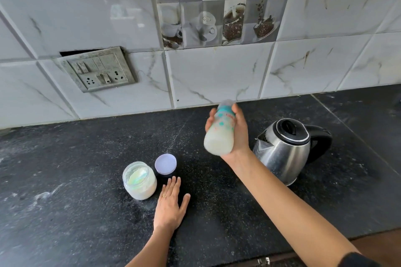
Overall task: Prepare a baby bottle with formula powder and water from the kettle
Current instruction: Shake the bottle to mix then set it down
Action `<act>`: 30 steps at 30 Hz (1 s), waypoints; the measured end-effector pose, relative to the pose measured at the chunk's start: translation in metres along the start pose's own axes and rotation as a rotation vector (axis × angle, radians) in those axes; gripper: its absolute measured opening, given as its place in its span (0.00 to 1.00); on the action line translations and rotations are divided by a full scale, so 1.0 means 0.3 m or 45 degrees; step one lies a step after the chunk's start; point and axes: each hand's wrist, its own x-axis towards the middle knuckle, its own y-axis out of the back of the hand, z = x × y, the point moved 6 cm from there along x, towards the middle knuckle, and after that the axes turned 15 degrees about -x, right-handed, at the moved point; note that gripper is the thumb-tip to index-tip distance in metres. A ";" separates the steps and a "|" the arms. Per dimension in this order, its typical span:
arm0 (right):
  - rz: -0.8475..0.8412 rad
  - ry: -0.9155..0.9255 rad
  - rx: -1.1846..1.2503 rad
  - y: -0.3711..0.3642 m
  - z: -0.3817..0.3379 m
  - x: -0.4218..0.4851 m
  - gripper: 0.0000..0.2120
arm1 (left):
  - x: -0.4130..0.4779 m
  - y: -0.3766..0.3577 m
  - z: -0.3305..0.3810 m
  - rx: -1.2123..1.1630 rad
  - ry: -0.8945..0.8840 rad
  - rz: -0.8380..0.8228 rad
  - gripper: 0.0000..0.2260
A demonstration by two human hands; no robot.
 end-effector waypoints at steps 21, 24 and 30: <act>-0.075 -0.017 -0.114 -0.010 0.033 -0.001 0.16 | -0.001 -0.003 -0.004 -0.014 0.007 -0.017 0.46; -0.113 -0.040 -0.245 -0.023 0.070 -0.023 0.16 | 0.004 -0.004 -0.006 -0.022 0.006 -0.023 0.46; -0.080 -0.036 -0.078 -0.010 0.043 -0.002 0.16 | -0.001 -0.005 -0.008 -0.025 0.003 -0.021 0.45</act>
